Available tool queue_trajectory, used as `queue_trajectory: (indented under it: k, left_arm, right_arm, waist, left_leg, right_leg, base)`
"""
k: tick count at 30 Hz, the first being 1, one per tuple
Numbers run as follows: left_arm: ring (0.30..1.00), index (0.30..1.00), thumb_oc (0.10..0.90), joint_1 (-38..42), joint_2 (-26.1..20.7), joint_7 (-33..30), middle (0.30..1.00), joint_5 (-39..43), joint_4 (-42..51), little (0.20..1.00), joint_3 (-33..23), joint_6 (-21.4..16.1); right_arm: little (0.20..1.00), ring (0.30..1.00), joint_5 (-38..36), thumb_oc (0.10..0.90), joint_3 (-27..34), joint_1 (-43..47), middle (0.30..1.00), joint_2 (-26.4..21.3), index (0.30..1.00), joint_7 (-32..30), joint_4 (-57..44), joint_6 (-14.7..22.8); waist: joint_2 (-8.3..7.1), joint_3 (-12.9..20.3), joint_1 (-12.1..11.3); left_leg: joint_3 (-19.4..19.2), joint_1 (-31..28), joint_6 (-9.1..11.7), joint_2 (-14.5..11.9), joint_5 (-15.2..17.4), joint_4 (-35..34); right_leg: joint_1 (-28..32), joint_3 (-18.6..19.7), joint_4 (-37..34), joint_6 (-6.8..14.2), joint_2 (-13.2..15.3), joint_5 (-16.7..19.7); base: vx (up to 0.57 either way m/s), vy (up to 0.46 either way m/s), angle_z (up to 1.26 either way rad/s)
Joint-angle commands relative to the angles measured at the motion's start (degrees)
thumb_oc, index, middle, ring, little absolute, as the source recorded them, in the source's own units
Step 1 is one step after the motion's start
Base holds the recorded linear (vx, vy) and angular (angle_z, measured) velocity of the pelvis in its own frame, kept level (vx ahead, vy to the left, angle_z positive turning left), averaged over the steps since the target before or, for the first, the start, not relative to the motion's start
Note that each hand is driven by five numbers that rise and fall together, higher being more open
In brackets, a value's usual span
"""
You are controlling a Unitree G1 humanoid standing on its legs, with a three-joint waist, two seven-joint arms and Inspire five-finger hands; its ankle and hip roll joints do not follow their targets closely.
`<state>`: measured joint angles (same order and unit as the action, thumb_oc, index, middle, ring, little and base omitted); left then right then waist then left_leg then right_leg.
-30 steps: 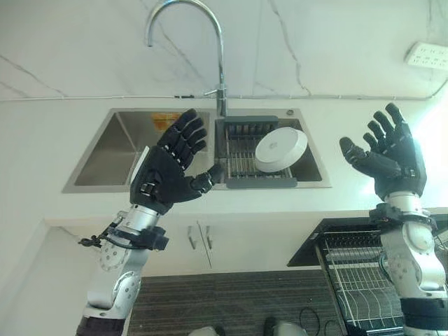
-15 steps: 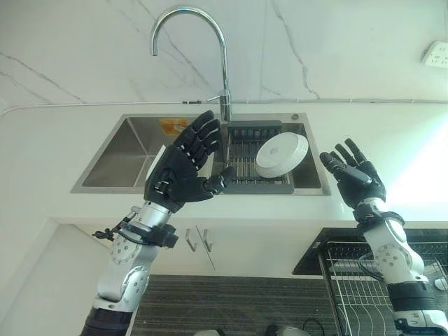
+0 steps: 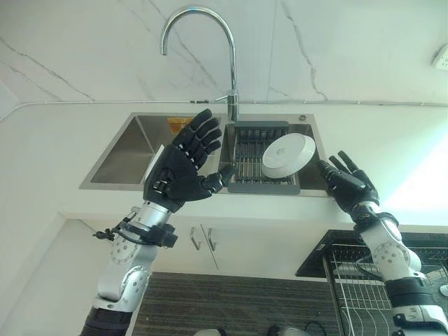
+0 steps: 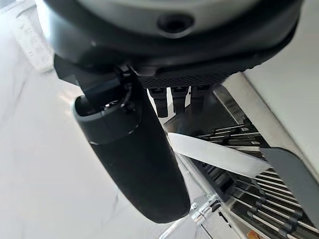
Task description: Place the dishes in the dishwasher.
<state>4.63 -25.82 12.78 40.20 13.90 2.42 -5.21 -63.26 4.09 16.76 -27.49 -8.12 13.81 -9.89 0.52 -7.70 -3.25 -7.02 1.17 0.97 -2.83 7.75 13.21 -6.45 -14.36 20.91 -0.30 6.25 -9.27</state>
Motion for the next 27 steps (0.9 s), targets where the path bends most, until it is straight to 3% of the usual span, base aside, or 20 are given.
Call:
queue_trajectory:
  k: [1, 15, 27]
  left_arm:
    - [0.9, 0.9, 0.8, 5.5, -3.1, -0.4, 0.9, 2.6, 2.8, 0.9, 0.8, -6.2]
    - [0.9, 0.9, 0.8, 6.9, -4.1, -1.4, 0.9, 3.5, 2.7, 0.9, 2.0, -5.3]
    - [0.9, 0.9, 0.8, 7.5, -5.4, -1.9, 0.9, 5.1, 2.4, 0.9, 2.8, -4.5]
  right_arm:
    - [0.9, 0.9, -2.6, 0.8, 1.7, 7.5, 0.9, -2.3, 0.9, 0.0, -0.3, 1.4]
    - [0.9, 0.9, -4.8, 0.8, -1.2, 14.2, 0.9, -6.0, 0.9, 0.8, 6.6, -1.6]
    - [0.9, 0.9, -9.1, 0.8, -4.1, 21.4, 0.9, -10.4, 0.9, 1.8, 15.1, -7.6]
  waist:
    - [-2.25, 4.2, 0.0]
    - [-2.74, 4.1, -1.1]
    - [-3.25, 4.2, -2.2]
  left_leg:
    - [0.0, -0.4, 1.5, -1.5, 7.9, 4.0]
    - [0.2, -0.5, 1.4, -1.3, 8.1, 4.0]
    - [0.5, -0.7, 1.5, -1.0, 8.0, 4.0]
  right_leg:
    - [4.1, 0.5, -3.7, 5.5, 1.0, -2.6]
    - [4.5, -0.1, -3.7, 5.4, 1.3, -2.7]
    - [5.1, -0.6, -3.7, 5.4, 1.6, -2.8]
  base:
    - [0.0, 0.0, 0.0]
    - [0.0, 0.0, 0.0]
    - [0.01, 0.016, 0.02]
